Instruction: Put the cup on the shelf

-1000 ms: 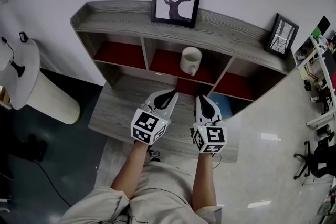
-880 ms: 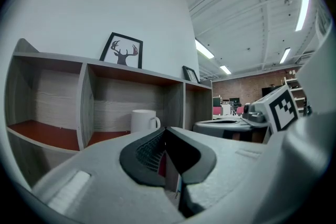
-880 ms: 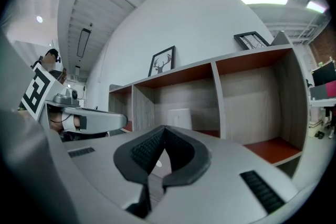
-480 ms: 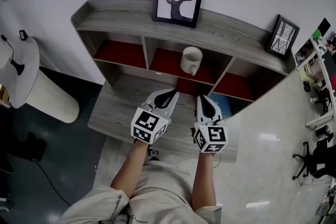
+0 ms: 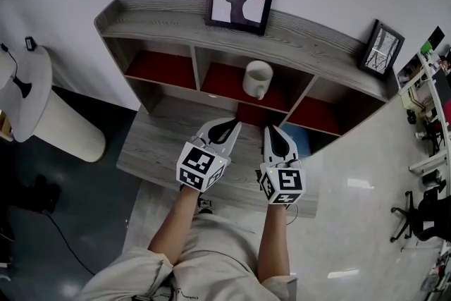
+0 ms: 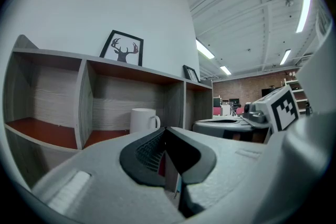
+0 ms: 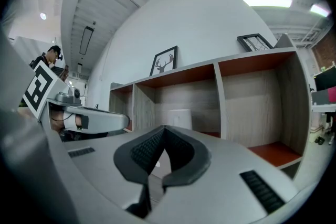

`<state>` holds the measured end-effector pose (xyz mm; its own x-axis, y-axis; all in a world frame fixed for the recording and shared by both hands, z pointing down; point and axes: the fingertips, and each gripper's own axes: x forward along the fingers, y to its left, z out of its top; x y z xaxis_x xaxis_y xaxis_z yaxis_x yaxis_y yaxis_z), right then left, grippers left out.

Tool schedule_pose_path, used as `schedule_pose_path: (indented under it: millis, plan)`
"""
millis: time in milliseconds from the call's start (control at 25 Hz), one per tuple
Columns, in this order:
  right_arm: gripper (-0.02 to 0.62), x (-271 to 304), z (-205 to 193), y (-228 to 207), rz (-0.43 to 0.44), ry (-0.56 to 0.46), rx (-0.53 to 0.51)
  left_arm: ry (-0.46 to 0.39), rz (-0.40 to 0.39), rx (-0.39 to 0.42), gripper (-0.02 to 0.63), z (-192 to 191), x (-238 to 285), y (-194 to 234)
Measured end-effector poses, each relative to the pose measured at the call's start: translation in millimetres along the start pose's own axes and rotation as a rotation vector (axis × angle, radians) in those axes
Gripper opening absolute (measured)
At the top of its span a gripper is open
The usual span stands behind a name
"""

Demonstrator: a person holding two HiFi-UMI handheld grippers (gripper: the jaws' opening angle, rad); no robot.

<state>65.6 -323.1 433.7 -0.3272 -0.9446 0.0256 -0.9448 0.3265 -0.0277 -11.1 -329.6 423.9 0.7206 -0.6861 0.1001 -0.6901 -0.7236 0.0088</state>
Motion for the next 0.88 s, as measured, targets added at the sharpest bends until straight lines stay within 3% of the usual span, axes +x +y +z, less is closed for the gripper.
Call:
schedule_pose_path:
  millis: [880]
  plan:
    - [0.015,18,-5,1,0.016,0.013,-0.011,0.009,0.01,-0.018,0.009,-6,6,13]
